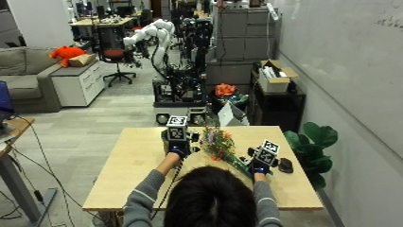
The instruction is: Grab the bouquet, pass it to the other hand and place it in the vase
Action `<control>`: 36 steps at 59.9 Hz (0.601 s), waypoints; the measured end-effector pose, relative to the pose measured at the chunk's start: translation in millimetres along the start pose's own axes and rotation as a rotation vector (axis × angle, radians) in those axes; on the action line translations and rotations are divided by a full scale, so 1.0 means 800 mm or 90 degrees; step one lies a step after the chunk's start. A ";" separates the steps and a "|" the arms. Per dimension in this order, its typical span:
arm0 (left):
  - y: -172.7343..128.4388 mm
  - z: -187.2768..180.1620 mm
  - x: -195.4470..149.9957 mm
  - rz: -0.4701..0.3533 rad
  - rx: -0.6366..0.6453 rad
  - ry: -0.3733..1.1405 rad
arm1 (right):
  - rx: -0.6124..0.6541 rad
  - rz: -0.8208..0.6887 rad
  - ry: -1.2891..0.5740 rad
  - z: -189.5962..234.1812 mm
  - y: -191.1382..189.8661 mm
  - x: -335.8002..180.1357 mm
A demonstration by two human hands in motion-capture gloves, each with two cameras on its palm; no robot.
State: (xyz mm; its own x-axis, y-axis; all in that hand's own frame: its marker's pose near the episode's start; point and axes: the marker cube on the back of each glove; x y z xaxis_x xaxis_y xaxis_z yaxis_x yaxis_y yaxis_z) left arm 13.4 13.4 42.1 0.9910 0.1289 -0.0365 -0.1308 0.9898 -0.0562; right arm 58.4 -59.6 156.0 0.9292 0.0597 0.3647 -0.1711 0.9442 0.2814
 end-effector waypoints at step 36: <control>-0.004 0.034 -0.006 0.035 -0.032 0.027 | -0.188 0.293 0.430 0.069 0.043 0.062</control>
State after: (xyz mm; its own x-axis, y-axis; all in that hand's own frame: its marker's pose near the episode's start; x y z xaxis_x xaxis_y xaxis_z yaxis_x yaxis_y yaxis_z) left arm 9.7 11.1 69.9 0.9804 0.1786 -0.0833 -0.1868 0.9769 -0.1035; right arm 80.6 -42.2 232.6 0.8006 0.5467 -0.2454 -0.5720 0.8192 -0.0411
